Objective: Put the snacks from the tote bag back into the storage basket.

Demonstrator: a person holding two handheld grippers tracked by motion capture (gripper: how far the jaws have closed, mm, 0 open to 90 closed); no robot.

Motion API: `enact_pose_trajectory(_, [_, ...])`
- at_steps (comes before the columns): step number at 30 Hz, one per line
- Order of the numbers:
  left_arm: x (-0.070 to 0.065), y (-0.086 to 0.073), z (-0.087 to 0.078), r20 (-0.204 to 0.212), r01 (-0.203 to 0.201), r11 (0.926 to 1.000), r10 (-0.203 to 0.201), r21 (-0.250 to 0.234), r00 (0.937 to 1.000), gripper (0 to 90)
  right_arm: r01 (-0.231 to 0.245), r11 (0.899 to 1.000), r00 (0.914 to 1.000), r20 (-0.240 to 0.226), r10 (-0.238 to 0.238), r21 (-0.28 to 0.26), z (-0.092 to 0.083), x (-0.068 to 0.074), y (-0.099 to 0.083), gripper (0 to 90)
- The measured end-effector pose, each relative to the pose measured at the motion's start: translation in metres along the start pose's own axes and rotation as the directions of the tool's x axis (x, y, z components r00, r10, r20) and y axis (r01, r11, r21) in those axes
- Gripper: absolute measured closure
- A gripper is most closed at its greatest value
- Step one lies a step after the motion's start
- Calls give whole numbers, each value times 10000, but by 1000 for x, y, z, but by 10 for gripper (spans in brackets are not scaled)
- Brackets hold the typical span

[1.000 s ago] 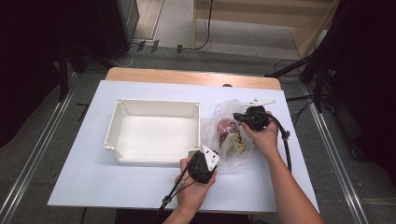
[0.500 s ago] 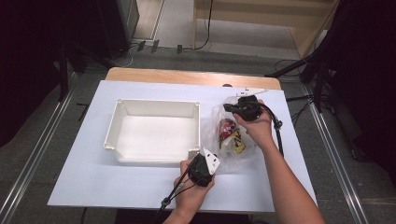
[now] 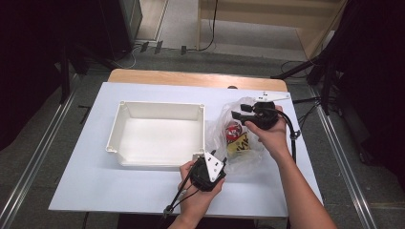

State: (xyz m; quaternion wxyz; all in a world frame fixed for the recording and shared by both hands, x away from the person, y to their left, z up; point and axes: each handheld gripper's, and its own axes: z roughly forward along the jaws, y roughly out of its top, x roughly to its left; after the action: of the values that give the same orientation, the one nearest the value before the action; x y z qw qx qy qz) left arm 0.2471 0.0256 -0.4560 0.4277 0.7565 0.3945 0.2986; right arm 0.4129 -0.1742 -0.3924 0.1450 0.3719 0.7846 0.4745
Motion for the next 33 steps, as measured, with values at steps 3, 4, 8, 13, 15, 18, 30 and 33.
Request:
enact_pose_trajectory(3, [-1, 2, -1, -59, 75, 9999, -76, -155, 10000, 528, -126, 9999, 9998, -165, 124, -73, -9, 6, -1, 394])
enact_pose_trajectory(4, [-1, 3, -2, -85, 71, 9997, -73, -213, 9999, 521, -207, 9998, 9996, -197, 206, -74, -11, 8, -1, 382])
enact_pose_trajectory(8, [1, 6, -4, -163, 81, 9992, -87, -396, 9998, 513, -401, 9991, 9989, -256, 398, -98, -14, 16, -4, 341])
enact_pose_trajectory(13, [4, 10, -5, -203, 128, 9986, -139, -512, 9997, 507, -282, 9995, 9983, -506, 289, 131, -6, 24, -4, 342])
enact_pose_trajectory(15, [4, 12, -5, -145, 111, 9988, -118, -486, 9998, 506, -288, 9989, 9989, -373, 301, 357, 1, 26, -4, 350])
enact_pose_trajectory(18, [4, 15, -4, -108, 192, 9982, -198, -570, 9997, 504, -151, 9969, 9988, -457, 187, 776, 12, 29, -4, 377])
enact_pose_trajectory(30, [5, 12, 6, 26, 303, 9993, -303, -216, 9995, 547, 941, 9768, 9933, -843, -791, 1923, 53, 49, -1, 854])
enact_pose_trajectory(33, [4, 9, 13, 33, 331, 9994, -331, 29, 9994, 601, 1243, 9688, 9903, -874, -1077, 2142, 58, 52, -2, 900])
